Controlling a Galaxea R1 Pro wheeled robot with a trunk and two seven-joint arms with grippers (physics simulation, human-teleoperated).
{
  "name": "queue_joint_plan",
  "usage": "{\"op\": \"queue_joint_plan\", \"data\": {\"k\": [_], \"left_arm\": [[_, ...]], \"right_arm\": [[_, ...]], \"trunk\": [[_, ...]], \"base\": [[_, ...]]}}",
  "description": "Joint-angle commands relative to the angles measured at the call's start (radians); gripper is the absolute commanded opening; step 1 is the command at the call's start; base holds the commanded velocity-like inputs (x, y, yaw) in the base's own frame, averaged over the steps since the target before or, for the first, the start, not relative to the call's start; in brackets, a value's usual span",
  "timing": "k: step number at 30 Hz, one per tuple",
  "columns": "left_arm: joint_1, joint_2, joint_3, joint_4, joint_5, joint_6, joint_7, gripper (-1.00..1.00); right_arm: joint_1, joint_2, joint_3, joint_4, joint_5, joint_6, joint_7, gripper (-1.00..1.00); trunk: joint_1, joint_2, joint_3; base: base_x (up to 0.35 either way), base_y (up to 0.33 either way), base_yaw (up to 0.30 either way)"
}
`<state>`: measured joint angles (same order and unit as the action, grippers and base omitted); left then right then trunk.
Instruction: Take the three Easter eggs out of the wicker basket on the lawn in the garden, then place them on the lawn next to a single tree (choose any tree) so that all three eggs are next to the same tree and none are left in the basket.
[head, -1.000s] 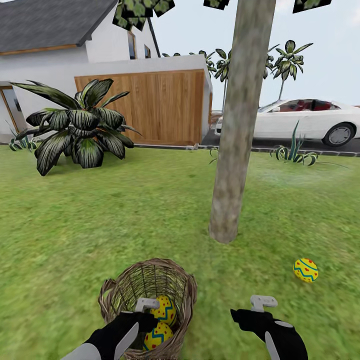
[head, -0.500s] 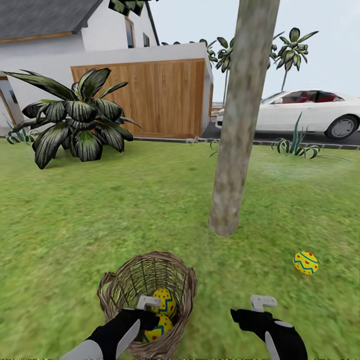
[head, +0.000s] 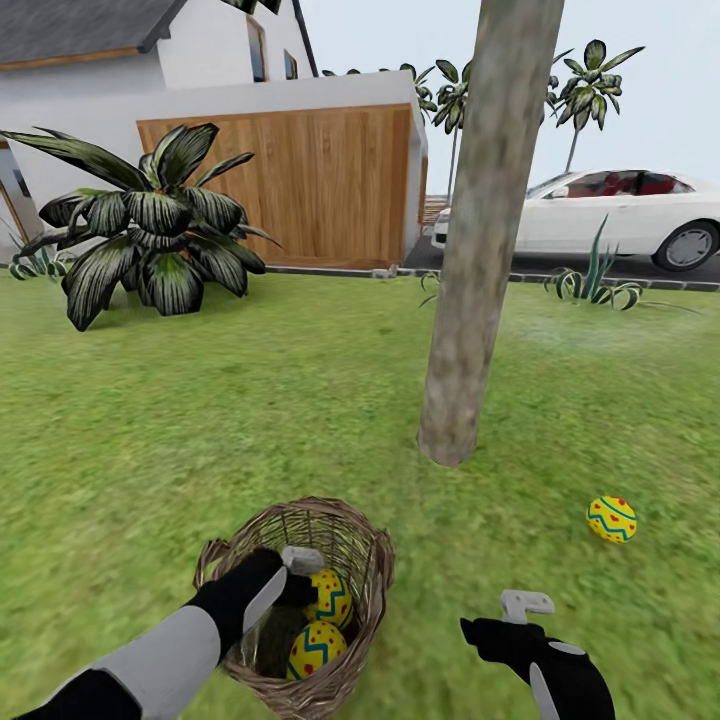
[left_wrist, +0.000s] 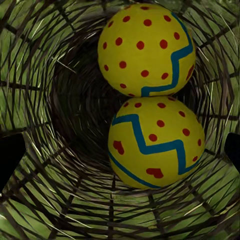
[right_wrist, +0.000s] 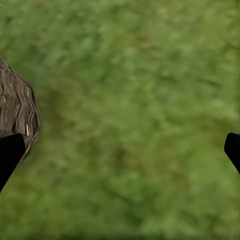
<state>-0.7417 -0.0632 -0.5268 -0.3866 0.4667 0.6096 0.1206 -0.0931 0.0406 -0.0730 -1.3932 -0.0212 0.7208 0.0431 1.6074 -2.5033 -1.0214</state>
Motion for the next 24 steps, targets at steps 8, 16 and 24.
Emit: {"op": "queue_joint_plan", "data": {"k": [8, 16, 24], "left_arm": [[-0.064, 0.002, -0.007, -0.005, 0.012, 0.086, 0.007, 1.0], [-0.085, -0.009, -0.004, -0.009, 0.011, 0.12, 0.015, 1.0], [-0.084, -0.01, -0.003, -0.004, 0.012, 0.081, 0.013, 1.0]], "right_arm": [[0.0, 0.0, -0.002, -0.001, -0.002, 0.005, 0.004, 1.0], [0.0, -0.002, -0.004, -0.001, -0.002, 0.005, 0.004, 1.0], [0.0, -0.001, -0.004, -0.001, -0.001, 0.005, 0.004, 1.0]], "trunk": [[0.0, 0.0, -0.001], [0.0, 0.0, -0.001], [0.0, 0.0, -0.001]], "base": [[0.0, 0.0, 0.0], [0.0, 0.0, 0.0], [0.0, 0.0, 0.0]]}}
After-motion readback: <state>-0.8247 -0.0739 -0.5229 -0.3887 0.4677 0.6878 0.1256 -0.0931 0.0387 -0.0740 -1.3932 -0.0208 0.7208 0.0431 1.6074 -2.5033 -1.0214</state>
